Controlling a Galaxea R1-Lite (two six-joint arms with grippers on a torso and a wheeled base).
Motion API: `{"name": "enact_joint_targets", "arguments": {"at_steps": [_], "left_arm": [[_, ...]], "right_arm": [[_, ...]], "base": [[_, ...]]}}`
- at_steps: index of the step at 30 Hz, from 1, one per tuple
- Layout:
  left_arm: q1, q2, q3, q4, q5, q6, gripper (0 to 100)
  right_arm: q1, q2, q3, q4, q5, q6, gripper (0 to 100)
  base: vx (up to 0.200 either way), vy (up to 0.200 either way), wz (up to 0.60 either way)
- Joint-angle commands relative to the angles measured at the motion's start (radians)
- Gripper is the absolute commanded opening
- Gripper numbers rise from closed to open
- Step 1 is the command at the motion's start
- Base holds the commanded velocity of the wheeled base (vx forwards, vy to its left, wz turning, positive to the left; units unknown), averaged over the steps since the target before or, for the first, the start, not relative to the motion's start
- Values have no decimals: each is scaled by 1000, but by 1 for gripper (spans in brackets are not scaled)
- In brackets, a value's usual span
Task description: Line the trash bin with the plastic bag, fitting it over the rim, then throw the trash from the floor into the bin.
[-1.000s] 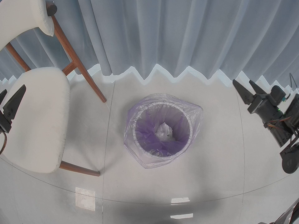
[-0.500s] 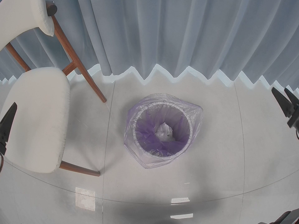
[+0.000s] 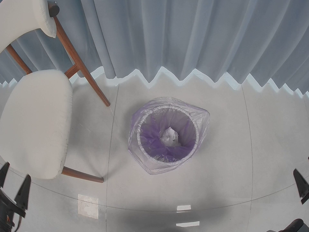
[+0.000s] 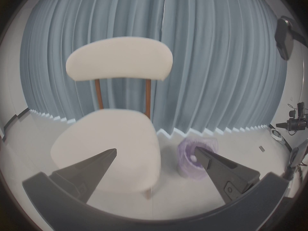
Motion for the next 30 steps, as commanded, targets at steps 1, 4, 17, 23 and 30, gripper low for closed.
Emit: {"name": "enact_joint_targets", "arguments": {"at_steps": [1,4,17,23,30], "left_arm": [[-7,-323,77,326,-37,11,100],[-6,-320,76,404,-24,9,100],[53,-400,77,387,300,52,100],[53,-400,77,392,329,55,100],[53,-400,71,410,-48,115,100]], "right_arm": [[-51,-303,172,144,-128,-37,100],[-106,-354,166,211,-78,-24,100],[-116,-392,169,211,-63,-38,100],[-116,-392,169,210,-63,-40,100],[-116,-392,169,210,-60,-40,100]], "base": [[0,0,0],[0,0,0],[0,0,0],[0,0,0],[0,0,0]]}}
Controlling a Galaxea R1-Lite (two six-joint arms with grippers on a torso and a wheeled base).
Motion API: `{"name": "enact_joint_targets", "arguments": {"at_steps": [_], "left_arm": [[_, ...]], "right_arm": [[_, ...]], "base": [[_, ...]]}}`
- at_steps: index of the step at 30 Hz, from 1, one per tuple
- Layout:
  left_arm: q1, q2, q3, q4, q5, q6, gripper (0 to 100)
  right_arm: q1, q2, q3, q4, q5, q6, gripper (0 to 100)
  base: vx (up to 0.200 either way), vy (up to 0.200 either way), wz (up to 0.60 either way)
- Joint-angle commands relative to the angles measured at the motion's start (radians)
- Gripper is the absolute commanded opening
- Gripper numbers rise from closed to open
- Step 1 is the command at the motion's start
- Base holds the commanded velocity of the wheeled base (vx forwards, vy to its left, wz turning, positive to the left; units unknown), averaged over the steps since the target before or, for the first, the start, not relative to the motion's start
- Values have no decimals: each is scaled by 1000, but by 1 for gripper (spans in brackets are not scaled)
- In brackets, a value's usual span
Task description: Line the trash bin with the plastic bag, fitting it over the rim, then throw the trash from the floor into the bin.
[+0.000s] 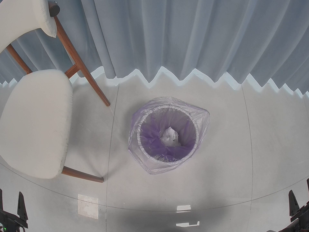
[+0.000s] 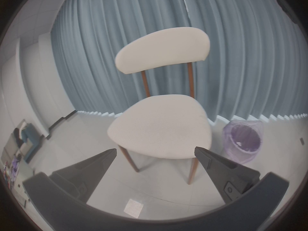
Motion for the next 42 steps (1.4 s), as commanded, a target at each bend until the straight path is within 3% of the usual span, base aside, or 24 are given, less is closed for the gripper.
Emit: {"name": "enact_joint_targets", "arguments": {"at_steps": [1,4,6,8,12,15,18,20,23,27,42], "left_arm": [[0,-14,15,11,-442,42,100],[2,-14,18,-7,-330,17,100],[0,-14,18,-10,-140,-43,100],[0,-14,18,-12,-117,-69,100],[2,-14,18,-24,-140,-7,100],[0,-14,18,-16,-249,-1,100],[0,-14,18,-6,-428,-4,100],[0,-14,18,-7,-488,16,100],[0,-14,18,-7,-457,65,100],[0,-14,18,-10,-359,23,100],[-1,-14,18,37,-338,-18,100]], "right_arm": [[1,-9,15,0,3,-1,100],[1,-9,15,-2,1,2,100],[1,-9,15,-2,0,8,100],[1,-9,16,-2,-2,11,100],[1,-9,16,-2,-3,14,100],[1,-9,16,-3,-5,19,100],[1,-9,16,-3,-8,17,100],[1,-9,16,-2,-6,16,100],[1,-9,16,-3,-9,23,100],[1,-9,16,-3,-12,25,100],[1,-9,16,-2,-6,-6,100]], "base": [[0,0,0],[0,0,0],[0,0,0],[0,0,0],[0,0,0],[0,0,0],[0,0,0],[0,0,0],[0,0,0],[0,0,0],[0,0,0]]}}
